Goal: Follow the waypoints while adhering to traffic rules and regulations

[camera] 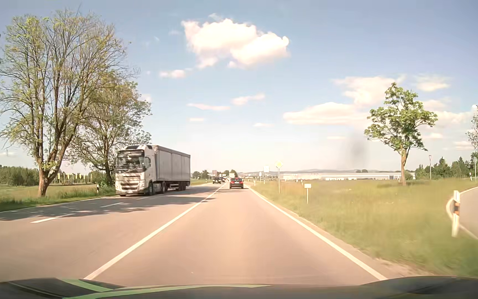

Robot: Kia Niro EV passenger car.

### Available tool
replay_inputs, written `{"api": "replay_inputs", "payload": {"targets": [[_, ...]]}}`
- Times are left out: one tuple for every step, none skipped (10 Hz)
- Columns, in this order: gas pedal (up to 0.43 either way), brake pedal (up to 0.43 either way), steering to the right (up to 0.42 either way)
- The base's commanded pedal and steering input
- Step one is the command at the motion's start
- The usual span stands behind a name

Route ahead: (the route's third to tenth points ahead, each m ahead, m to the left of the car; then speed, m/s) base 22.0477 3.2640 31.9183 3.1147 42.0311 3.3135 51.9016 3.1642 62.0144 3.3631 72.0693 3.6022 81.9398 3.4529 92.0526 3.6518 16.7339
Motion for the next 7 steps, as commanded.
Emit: {"api": "replay_inputs", "payload": {"targets": [[0.0,0.0,0.0],[0.0,0.0,0.0],[0.0,0.0,0.0],[0.0,0.0,0.0],[0.0,0.0,-0.001],[0.0,0.0,-0.002],[0.0,0.0,-0.002]]}}
